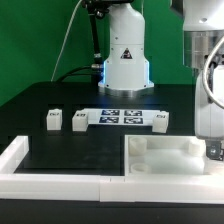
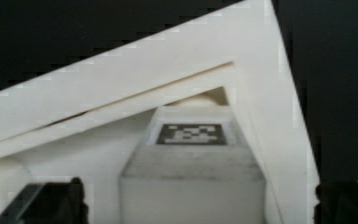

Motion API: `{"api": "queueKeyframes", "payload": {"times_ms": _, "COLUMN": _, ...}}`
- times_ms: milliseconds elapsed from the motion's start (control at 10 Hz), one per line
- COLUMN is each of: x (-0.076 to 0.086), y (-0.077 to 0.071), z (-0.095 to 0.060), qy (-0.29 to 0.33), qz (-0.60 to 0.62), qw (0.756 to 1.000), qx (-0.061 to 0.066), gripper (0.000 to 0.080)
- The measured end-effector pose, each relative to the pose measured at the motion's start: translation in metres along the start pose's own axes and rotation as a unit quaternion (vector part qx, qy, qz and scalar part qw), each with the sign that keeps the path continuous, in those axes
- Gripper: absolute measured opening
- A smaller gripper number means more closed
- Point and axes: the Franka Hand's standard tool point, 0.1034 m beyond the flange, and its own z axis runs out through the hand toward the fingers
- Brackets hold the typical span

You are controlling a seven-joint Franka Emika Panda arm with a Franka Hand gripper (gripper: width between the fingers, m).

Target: Assemble one leg

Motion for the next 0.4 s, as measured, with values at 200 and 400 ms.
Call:
{"api": "queueKeyframes", "payload": {"times_ms": 200, "x": -0.0001, "y": 0.0001, "z": 0.0002, "qy": 0.0, "qz": 0.0, "qw": 1.0, "qx": 0.0, "gripper": 0.0649}}
{"api": "queueKeyframes", "payload": {"times_ms": 400, "x": -0.0003, "y": 0.0003, "z": 0.0003, "qy": 0.0, "qz": -0.001, "qw": 1.0, "qx": 0.0, "gripper": 0.0649}}
